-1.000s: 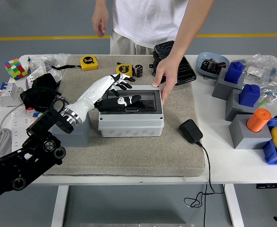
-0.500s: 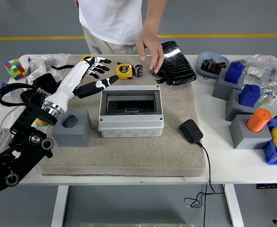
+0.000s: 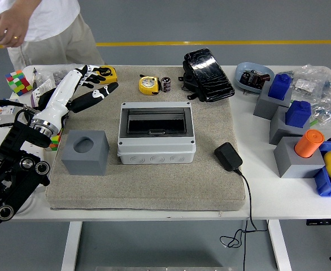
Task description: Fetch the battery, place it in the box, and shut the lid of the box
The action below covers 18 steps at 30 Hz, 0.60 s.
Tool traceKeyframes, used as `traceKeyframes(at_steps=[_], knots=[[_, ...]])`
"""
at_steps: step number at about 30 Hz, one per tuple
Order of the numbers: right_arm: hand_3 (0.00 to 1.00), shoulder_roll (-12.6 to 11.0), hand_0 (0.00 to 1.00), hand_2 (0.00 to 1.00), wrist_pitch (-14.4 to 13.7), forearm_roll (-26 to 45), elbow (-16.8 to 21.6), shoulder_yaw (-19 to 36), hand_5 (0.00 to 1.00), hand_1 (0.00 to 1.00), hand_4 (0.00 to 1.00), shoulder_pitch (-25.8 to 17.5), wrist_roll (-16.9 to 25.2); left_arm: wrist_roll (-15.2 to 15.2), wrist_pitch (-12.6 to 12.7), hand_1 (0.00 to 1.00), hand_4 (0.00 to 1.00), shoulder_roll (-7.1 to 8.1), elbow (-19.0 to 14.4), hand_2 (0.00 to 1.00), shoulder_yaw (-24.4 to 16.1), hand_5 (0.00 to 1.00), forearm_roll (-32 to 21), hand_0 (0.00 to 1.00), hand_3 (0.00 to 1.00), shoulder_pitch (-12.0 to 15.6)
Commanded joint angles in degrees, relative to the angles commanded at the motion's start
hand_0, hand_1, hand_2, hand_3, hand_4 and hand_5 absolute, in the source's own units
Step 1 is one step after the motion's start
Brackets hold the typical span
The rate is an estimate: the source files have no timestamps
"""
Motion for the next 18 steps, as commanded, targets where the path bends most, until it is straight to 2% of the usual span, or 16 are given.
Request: traceKeyframes(at_steps=[8, 18], knots=[[0.544, -0.3, 0.66, 0.63, -1.3, -2.6, 0.1, 0.7, 0.443, 0.63, 0.938, 0.5, -0.8, -0.1, -0.1, 0.679, 0.998, -0.1, 0.0, 0.679, -1.0, 0.812, 0.2, 0.577, 0.717, 0.1], [0.543, -0.7, 0.66, 0.63, -0.9, -2.0, 0.2, 0.3, 0.443, 0.63, 0.938, 1.0, -0.5, 0.0, -0.3, 0.681, 0.998, -0.13, 0.1, 0.679, -2.3, 0.794, 0.4, 0.578, 0.717, 0.2]])
